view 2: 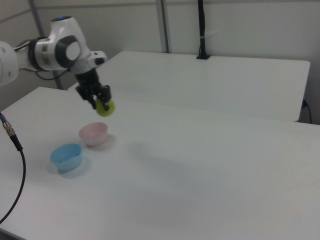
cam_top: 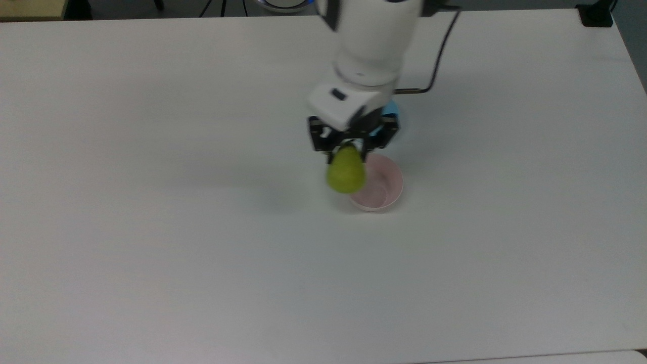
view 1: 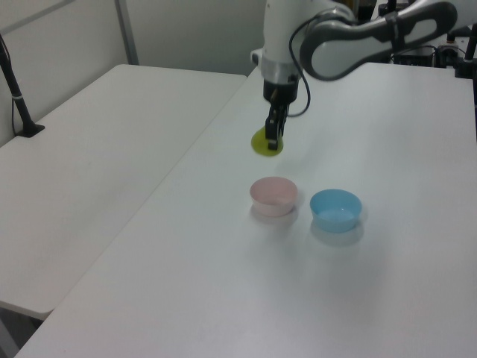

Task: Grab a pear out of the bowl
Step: 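Lift the pear up out of the pink bowl, then carry the pear beside the bowls and lower it to the table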

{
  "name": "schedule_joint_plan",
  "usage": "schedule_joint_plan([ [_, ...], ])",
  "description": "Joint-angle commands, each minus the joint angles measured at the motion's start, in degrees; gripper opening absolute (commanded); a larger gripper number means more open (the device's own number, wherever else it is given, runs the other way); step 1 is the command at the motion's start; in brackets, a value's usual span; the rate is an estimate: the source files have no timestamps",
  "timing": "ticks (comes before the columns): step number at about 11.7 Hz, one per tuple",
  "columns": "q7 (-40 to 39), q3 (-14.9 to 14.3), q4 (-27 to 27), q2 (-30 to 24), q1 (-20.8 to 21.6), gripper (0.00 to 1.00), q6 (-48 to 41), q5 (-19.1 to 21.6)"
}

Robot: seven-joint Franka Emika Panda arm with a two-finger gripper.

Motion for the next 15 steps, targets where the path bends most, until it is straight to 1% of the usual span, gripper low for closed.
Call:
schedule_joint_plan([
  [1, -5.32, 0.41, -2.75, -1.31, -8.06, 0.06, -0.53, -0.31],
  [2, -7.34, 0.33, -3.62, -0.79, -9.91, 0.06, -0.53, -0.4],
  [3, -8.58, 0.06, -4.76, 0.26, -10.53, 0.07, -0.35, -0.92],
  [5, -8.59, -0.12, -4.78, 3.68, -10.98, 0.12, 0.18, -2.77],
  [7, -8.07, -0.12, -4.69, 5.8, -10.89, 0.27, 0.35, -3.39],
  [8, -8.06, -0.2, -4.69, 5.81, -10.81, 0.42, 0.87, -3.39],
  [9, -7.89, -0.2, -4.69, 5.72, -10.63, 0.89, 0.97, -3.47],
  [10, -7.11, -0.2, -4.6, 5.37, -10.46, 1.0, 0.79, -3.48],
  [11, -6.14, -0.2, -4.51, 3.98, -10.63, 1.0, 0.18, -3.39],
  [12, -5.87, -0.2, -4.69, 1.09, -10.98, 1.0, -0.08, -3.21],
  [15, -5.78, -0.03, -5.04, -9.45, -12.38, 1.0, -10.69, -2.51],
])
